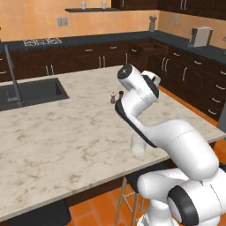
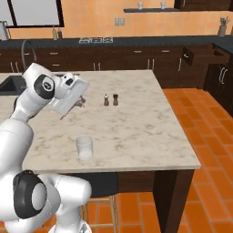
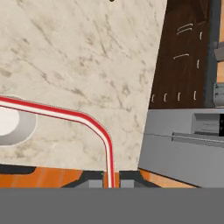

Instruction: Take a straw from the drawer in front and place it inside the glass cup on the dining counter.

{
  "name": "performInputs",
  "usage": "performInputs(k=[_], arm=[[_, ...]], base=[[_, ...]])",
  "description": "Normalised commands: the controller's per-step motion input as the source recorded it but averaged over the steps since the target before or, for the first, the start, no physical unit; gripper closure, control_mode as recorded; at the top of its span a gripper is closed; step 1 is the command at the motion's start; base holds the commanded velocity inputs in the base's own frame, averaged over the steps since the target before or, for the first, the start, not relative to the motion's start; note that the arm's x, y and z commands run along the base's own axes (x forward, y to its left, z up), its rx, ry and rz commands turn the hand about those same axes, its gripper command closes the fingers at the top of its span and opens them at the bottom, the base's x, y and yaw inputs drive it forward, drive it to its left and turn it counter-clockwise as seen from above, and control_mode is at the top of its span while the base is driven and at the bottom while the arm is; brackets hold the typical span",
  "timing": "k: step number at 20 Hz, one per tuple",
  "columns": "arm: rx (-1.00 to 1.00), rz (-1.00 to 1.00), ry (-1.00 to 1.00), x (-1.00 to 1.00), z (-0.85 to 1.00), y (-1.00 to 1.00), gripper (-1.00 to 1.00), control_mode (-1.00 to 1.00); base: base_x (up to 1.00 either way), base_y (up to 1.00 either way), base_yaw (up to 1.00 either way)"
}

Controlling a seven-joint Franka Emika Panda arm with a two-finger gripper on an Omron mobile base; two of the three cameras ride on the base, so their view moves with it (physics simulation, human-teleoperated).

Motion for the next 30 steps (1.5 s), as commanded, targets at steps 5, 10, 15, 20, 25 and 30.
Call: performInputs(k=[5,10,15,20,25,30], arm=[[-0.14,0.31,-0.10,0.08,-0.10,-0.30,1.00,-1.00],[-0.01,0.53,-0.16,0.00,-0.08,-0.55,1.00,-1.00],[0.00,0.53,-0.09,0.08,-0.14,-0.55,1.00,-1.00],[0.00,0.41,-0.03,0.08,-0.24,-0.16,1.00,-1.00],[-0.06,0.05,-0.10,0.04,-0.28,0.13,1.00,-1.00],[-0.06,0.00,-0.08,0.20,-0.18,0.27,1.00,-1.00]], base=[[0.00,0.00,0.00],[0.00,0.00,0.00],[0.00,0.00,0.00],[0.00,0.00,0.00],[0.00,0.00,0.00],[0.00,0.00,0.00]])
